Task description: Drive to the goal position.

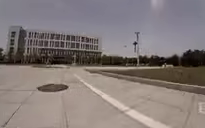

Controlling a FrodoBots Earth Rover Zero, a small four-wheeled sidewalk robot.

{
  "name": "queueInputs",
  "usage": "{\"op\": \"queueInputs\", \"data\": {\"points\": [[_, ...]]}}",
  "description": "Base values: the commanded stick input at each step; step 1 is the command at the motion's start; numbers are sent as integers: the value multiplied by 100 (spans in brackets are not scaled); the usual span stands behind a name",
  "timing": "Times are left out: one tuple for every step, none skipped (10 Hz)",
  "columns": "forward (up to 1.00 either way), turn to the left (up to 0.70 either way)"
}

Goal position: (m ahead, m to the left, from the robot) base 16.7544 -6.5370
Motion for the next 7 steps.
{"op": "queueInputs", "data": {"points": [[100, 1], [100, 11], [100, 40], [100, 40], [100, 40], [100, 37], [100, 23]]}}
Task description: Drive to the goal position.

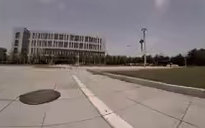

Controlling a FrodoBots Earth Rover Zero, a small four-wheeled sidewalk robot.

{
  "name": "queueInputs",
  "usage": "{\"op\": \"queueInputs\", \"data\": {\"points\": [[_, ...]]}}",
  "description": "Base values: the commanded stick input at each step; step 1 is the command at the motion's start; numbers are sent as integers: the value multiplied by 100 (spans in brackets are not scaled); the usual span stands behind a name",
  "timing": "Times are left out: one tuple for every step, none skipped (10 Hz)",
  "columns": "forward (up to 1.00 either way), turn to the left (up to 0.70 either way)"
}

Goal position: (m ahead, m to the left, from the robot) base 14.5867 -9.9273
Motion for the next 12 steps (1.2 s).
{"op": "queueInputs", "data": {"points": [[100, 2], [100, 0], [100, 0], [100, 0], [100, 2], [100, 0], [100, 0], [100, 0], [100, 1], [100, 2], [100, 0], [100, 0]]}}
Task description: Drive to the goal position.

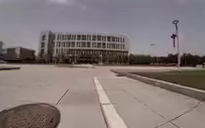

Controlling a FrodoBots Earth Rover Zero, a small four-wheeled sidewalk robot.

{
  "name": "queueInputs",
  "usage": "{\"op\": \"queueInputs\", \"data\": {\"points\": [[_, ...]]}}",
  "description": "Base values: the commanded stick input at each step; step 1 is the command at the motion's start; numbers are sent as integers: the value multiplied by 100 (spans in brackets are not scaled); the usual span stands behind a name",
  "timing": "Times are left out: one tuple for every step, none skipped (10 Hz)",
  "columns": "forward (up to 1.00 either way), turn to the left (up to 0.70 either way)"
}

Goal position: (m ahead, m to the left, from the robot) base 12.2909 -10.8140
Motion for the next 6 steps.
{"op": "queueInputs", "data": {"points": [[100, 0], [100, 1], [100, 0], [100, 0], [100, 0], [100, 0]]}}
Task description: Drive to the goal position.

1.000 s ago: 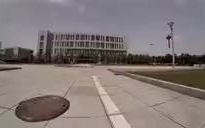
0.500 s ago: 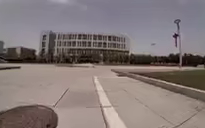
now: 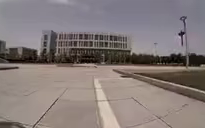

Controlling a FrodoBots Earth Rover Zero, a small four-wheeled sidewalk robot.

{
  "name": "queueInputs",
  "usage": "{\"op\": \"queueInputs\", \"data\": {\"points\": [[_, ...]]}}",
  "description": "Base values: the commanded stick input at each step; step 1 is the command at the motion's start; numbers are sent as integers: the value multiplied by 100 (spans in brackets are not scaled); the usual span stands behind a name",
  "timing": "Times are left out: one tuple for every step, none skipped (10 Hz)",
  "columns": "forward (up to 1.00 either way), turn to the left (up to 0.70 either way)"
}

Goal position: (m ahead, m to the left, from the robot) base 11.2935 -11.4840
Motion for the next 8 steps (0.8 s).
{"op": "queueInputs", "data": {"points": [[100, 0], [100, 0], [100, 0], [100, 0], [100, 0], [100, 1], [100, 2], [100, 2]]}}
